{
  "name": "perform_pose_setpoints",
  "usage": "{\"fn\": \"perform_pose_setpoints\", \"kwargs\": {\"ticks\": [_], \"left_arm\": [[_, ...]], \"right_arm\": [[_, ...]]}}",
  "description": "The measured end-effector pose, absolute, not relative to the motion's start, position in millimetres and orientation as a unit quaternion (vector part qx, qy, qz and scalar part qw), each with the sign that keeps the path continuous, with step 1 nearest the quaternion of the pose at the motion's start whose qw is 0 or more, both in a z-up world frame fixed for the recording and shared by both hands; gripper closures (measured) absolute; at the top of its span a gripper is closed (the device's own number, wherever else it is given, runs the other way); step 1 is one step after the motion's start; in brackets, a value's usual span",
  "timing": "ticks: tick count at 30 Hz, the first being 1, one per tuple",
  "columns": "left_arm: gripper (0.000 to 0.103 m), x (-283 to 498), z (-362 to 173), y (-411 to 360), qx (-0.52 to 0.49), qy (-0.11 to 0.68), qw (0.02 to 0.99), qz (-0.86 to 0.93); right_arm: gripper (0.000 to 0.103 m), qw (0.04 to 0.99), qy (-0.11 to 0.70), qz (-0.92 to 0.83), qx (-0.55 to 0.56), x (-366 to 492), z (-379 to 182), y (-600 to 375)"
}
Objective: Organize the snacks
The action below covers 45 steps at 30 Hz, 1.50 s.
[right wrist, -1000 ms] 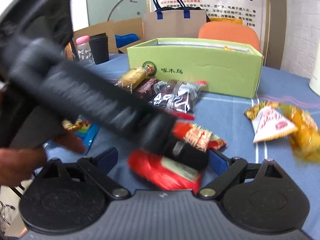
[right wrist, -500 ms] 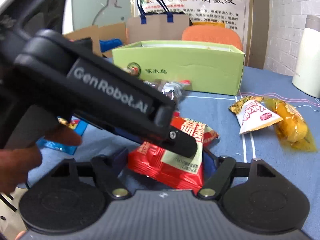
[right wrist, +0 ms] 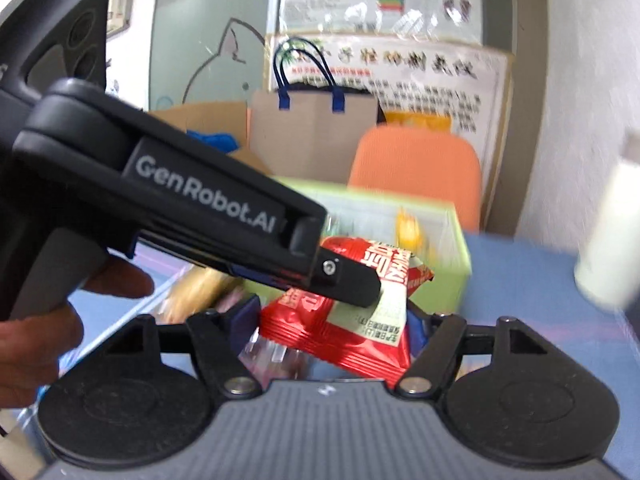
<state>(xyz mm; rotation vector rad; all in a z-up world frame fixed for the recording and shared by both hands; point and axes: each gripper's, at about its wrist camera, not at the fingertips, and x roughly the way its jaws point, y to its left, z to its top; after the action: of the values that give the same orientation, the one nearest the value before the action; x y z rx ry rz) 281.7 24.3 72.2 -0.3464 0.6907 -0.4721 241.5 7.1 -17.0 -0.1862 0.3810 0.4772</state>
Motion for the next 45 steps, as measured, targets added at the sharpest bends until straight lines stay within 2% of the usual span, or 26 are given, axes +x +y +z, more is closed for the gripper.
{"fn": "perform_pose_setpoints", "kwargs": {"ticks": [5, 10, 13, 15, 16, 24, 29, 35, 40, 45], "left_arm": [[0.080, 354.2, 85.1, 43.6, -0.181, 0.317, 0.911, -0.193], [0.079, 412.9, 65.7, 56.6, -0.187, 0.336, 0.908, -0.167], [0.064, 422.6, 58.4, 66.2, -0.193, 0.333, 0.908, -0.166], [0.051, 410.8, 63.3, 74.6, -0.200, 0.311, 0.914, -0.169], [0.049, 402.4, 66.9, 78.1, -0.202, 0.301, 0.917, -0.169], [0.036, 308.0, 83.7, 90.6, -0.194, 0.272, 0.928, -0.166], [0.034, 244.2, 67.8, 98.8, -0.177, 0.294, 0.926, -0.156], [0.034, 174.6, 21.7, 129.1, -0.162, 0.354, 0.915, -0.101], [0.034, 134.6, -3.1, 175.7, -0.219, 0.365, 0.904, -0.039], [0.034, 134.2, -17.7, 198.5, -0.262, 0.369, 0.891, -0.041]], "right_arm": [[0.030, 0.943, 0.187, 0.259, -0.099, 326.5, -1.7, 4.9], [0.027, 0.934, 0.209, 0.276, -0.092, 384.5, -15.3, 6.6], [0.022, 0.939, 0.198, 0.268, -0.084, 384.0, -12.3, -3.0], [0.014, 0.946, 0.179, 0.259, -0.076, 372.7, -3.9, -15.0], [0.009, 0.949, 0.168, 0.255, -0.073, 363.6, 0.8, -22.0], [0.010, 0.947, 0.159, 0.269, -0.079, 279.1, 9.4, -46.8], [0.010, 0.933, 0.201, 0.285, -0.092, 215.8, -19.6, -43.3], [0.010, 0.897, 0.268, 0.347, -0.055, 141.4, -59.1, -34.8], [0.010, 0.866, 0.292, 0.403, -0.049, 101.4, -73.1, -8.5], [0.010, 0.826, 0.321, 0.463, -0.014, 93.0, -75.5, 16.6]]}}
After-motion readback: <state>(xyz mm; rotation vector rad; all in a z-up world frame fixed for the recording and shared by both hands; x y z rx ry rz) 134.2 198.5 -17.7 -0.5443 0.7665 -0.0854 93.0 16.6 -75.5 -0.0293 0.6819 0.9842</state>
